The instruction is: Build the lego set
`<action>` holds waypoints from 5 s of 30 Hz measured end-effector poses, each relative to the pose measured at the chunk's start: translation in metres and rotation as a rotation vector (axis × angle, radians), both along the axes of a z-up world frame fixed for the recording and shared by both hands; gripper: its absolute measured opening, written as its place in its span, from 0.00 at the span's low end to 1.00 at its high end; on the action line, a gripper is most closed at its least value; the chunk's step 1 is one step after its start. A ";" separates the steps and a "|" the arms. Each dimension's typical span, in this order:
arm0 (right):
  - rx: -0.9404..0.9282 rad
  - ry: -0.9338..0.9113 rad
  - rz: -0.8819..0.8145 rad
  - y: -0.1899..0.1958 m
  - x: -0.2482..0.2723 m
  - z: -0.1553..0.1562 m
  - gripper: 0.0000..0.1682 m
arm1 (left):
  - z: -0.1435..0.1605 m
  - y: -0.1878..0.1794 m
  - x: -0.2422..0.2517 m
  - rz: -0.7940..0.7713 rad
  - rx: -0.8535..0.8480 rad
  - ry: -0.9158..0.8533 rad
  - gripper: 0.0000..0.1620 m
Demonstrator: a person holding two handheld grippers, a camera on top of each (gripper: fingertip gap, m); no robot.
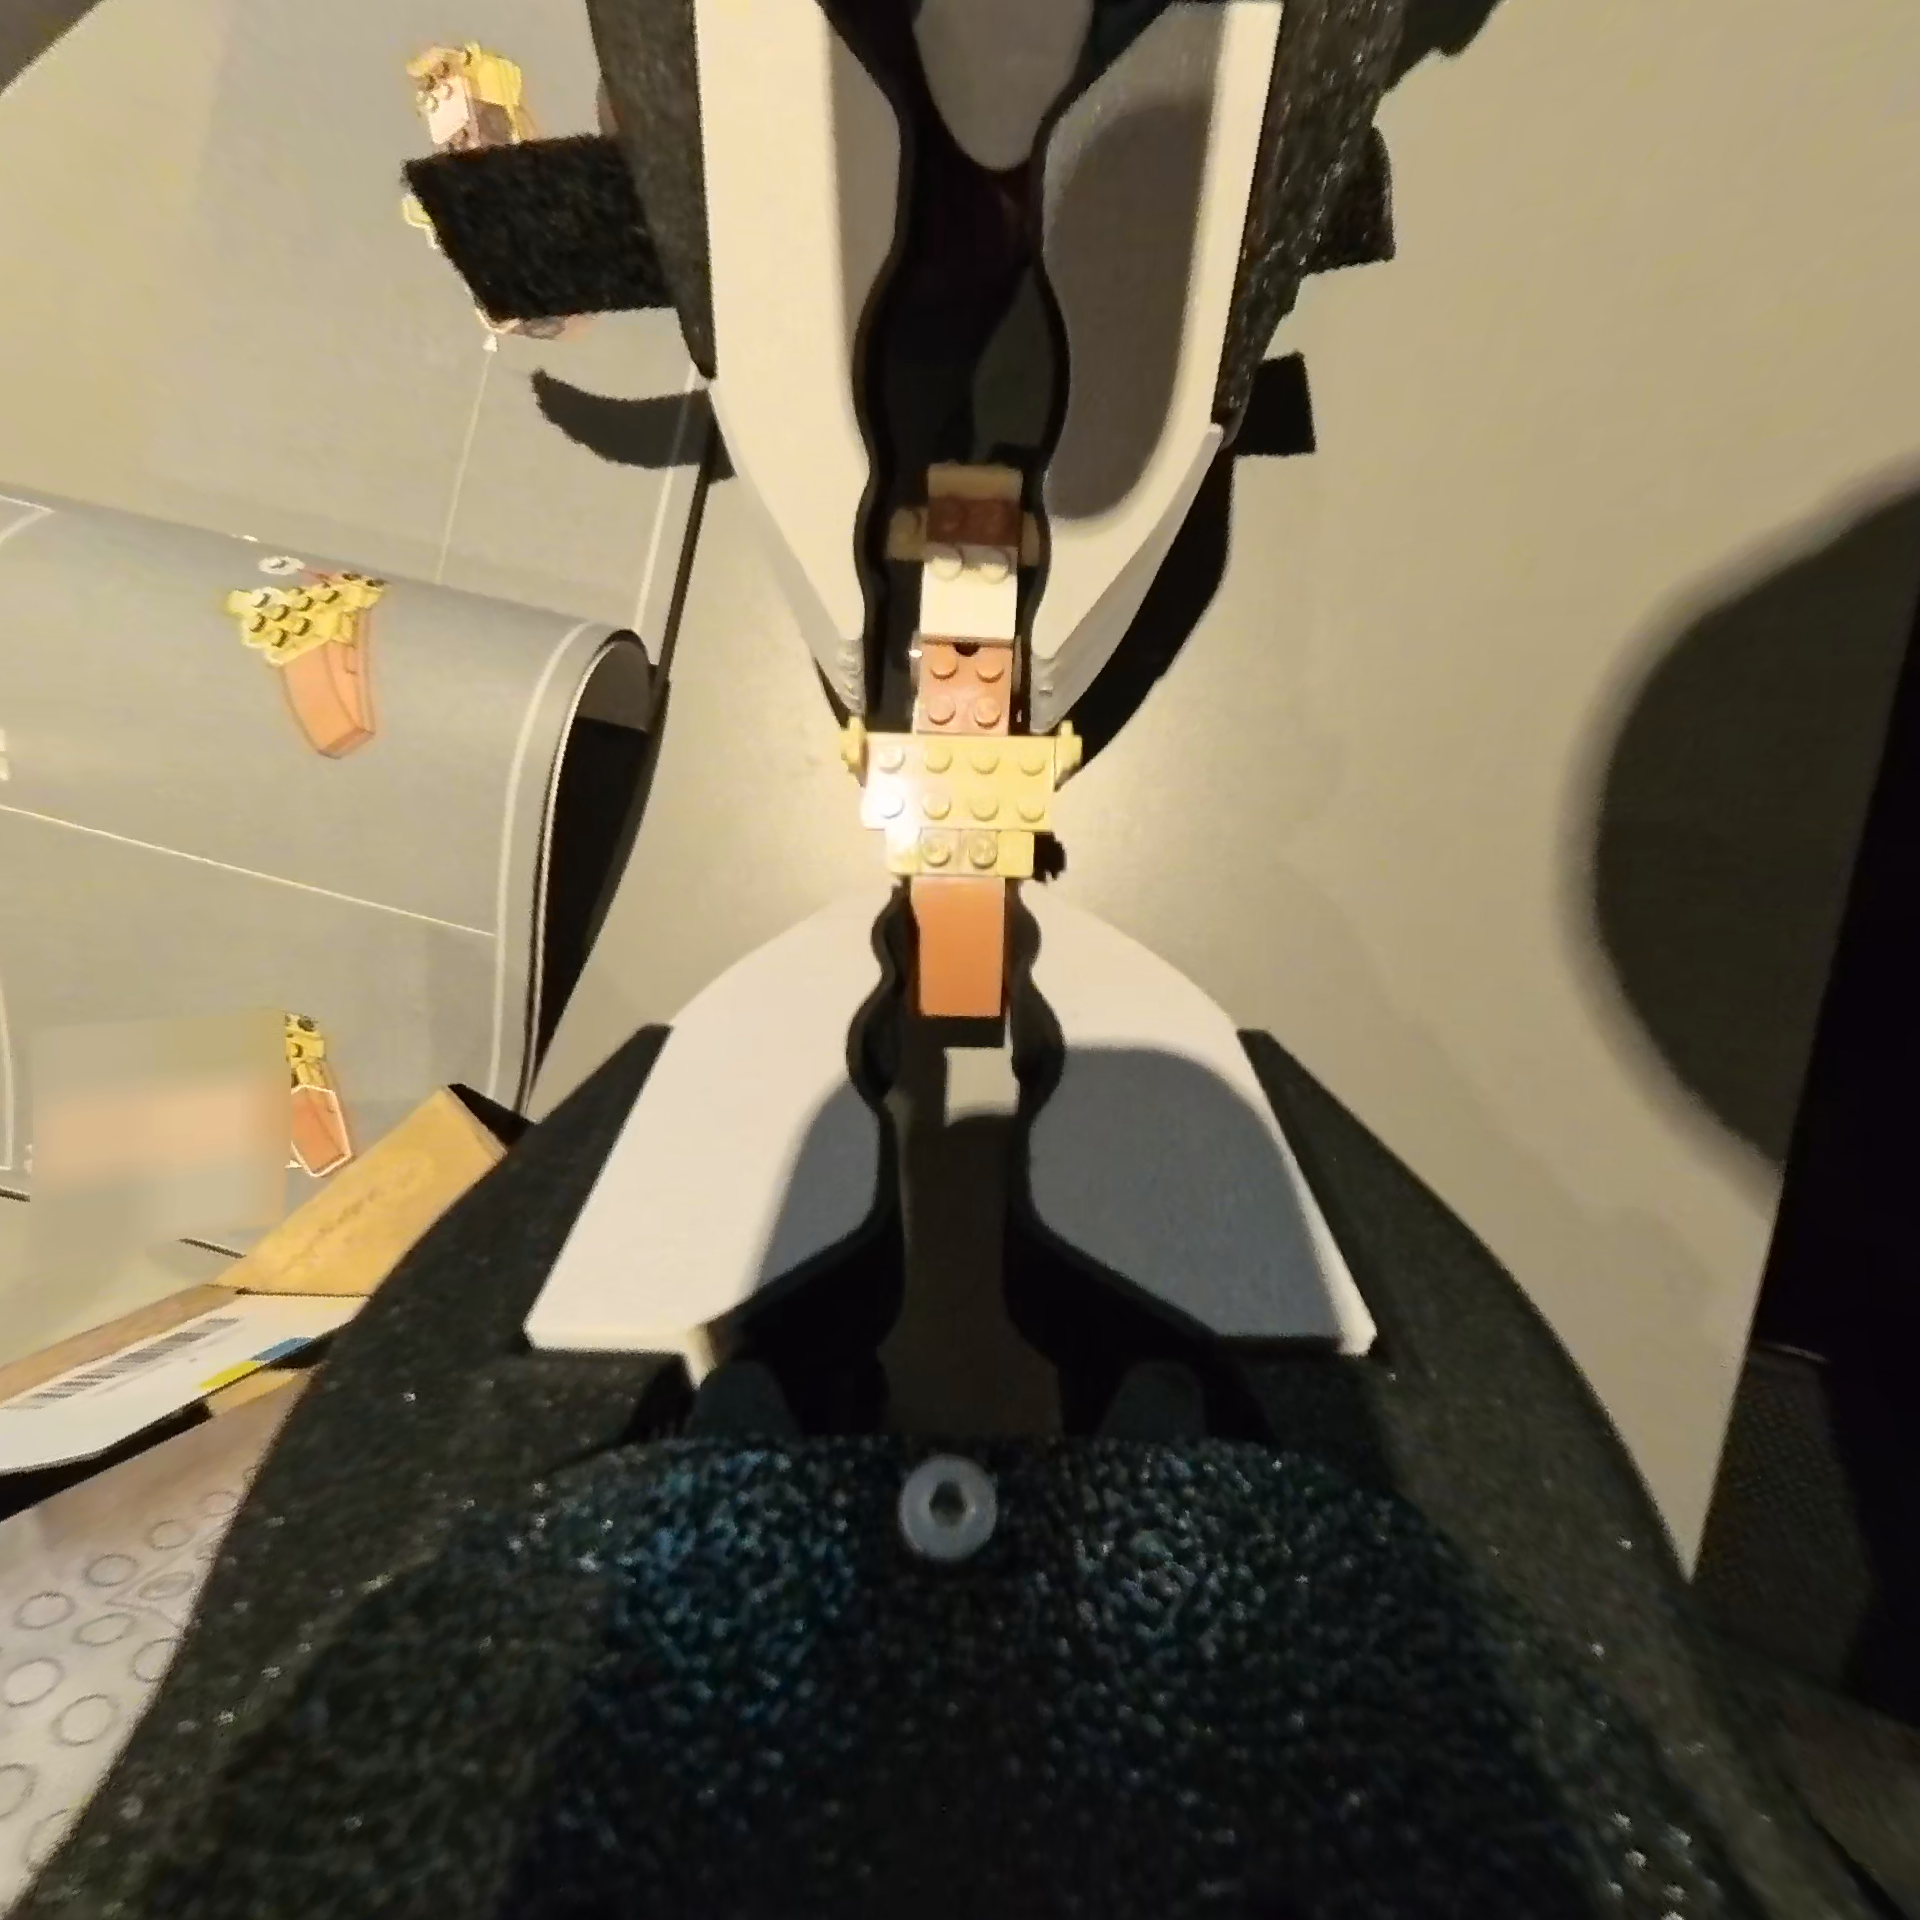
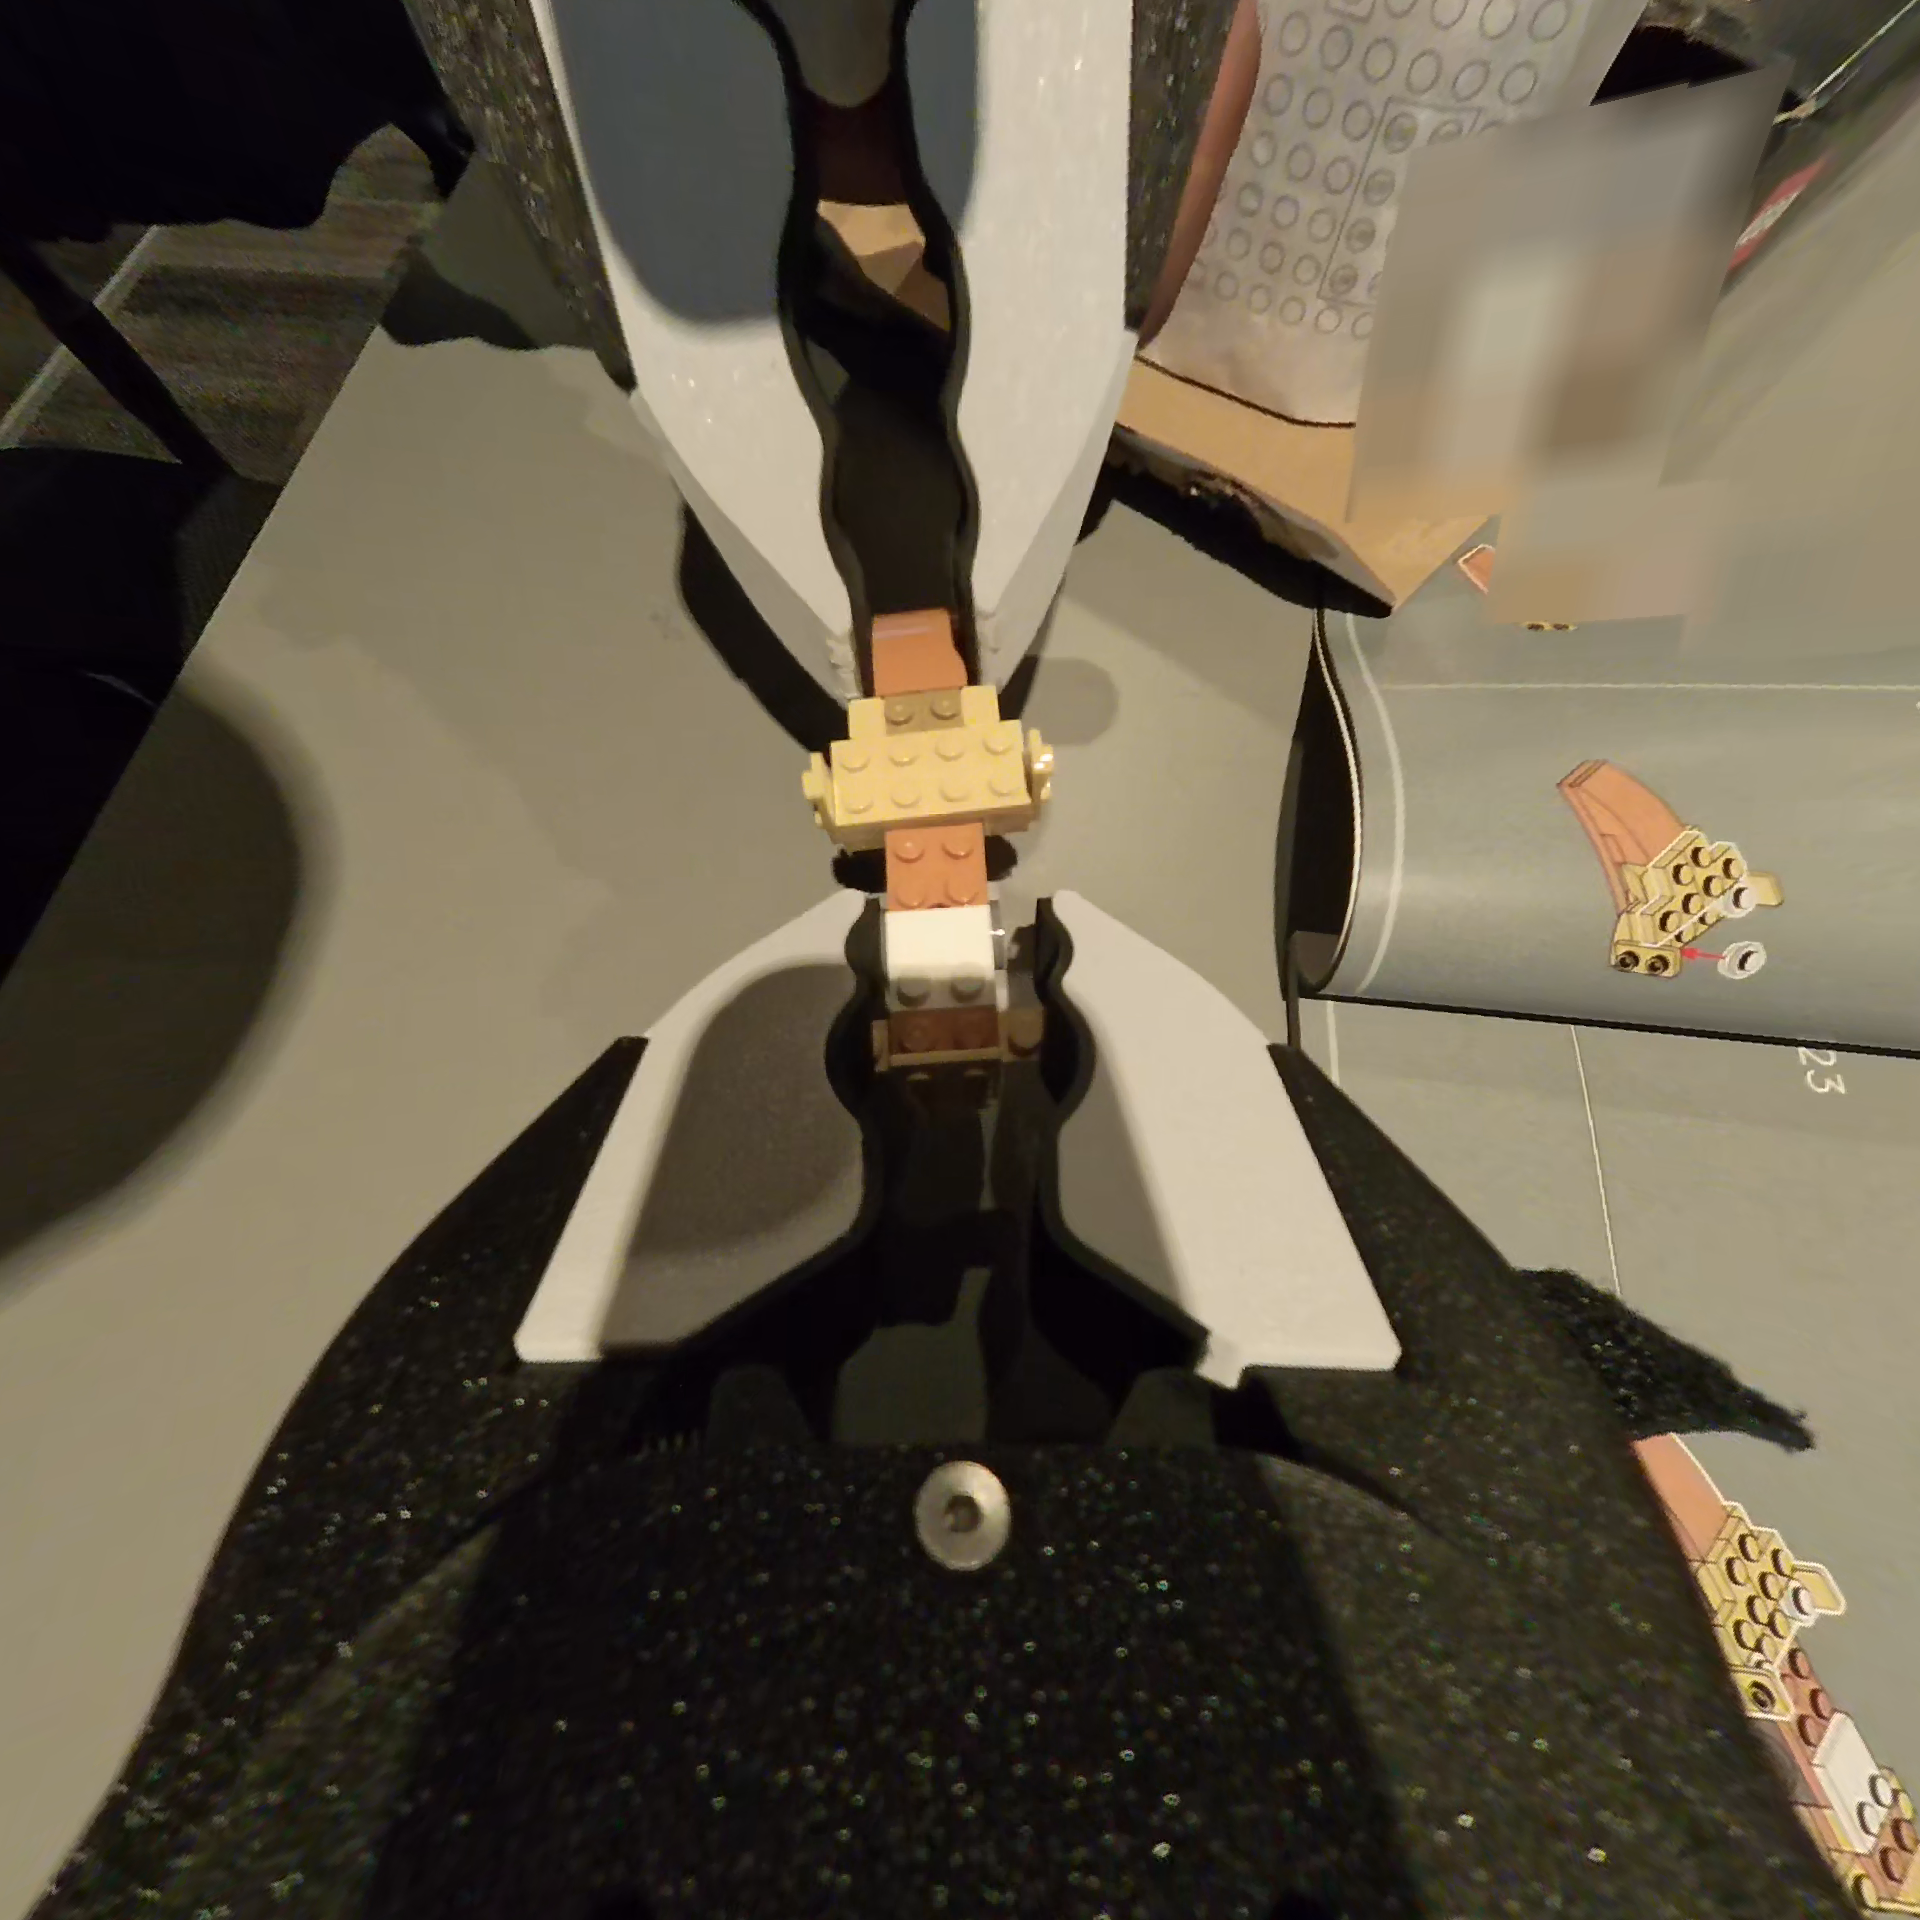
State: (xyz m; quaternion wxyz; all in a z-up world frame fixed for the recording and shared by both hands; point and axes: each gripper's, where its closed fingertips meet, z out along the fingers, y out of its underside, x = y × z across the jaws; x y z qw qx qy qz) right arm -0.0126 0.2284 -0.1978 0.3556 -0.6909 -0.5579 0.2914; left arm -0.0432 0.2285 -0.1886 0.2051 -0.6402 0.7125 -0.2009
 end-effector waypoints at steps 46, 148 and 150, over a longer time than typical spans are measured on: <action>-0.026 -0.348 0.011 0.004 0.010 0.001 0.17 | -0.004 0.004 0.004 0.020 0.019 -0.025 0.10; -0.052 -0.038 0.285 -0.013 0.019 0.028 0.13 | 0.015 -0.005 0.034 -0.713 1.313 -0.355 0.34; -0.054 -0.040 0.284 -0.013 0.019 0.027 0.13 | 0.015 -0.005 0.033 -0.708 1.316 -0.351 0.34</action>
